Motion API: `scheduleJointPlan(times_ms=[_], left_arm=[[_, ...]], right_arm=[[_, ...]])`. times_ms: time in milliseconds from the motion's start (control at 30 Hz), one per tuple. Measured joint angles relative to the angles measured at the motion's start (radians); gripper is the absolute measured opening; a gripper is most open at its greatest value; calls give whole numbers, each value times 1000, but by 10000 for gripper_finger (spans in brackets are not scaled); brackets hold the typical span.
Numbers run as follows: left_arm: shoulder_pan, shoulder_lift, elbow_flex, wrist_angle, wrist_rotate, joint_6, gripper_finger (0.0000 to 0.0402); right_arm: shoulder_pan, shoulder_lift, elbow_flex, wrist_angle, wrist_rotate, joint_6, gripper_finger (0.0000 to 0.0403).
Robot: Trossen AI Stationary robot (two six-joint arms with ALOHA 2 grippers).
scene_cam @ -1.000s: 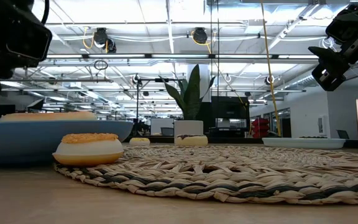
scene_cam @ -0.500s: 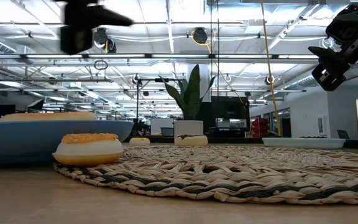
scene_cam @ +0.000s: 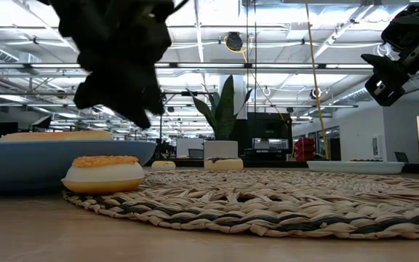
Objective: Pick & Place donuts
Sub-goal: Put the large white donut on the blue plate
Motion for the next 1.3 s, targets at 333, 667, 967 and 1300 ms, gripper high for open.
scheduleJointPlan(times_ms=[333, 667, 967, 1300], left_arm=[[6, 48, 3, -120, 60, -23, 154], [1, 48, 3, -206, 237, -186, 154], [1, 48, 3, -118, 374, -164, 154], [-12, 48, 2, -130, 423, -215, 154]], right_arm=[[0, 1, 0, 3, 0, 0, 219], [0, 1, 0, 2, 0, 0, 219], [0, 2, 0, 2, 0, 0, 219], [0, 2, 0, 2, 1, 0, 219]])
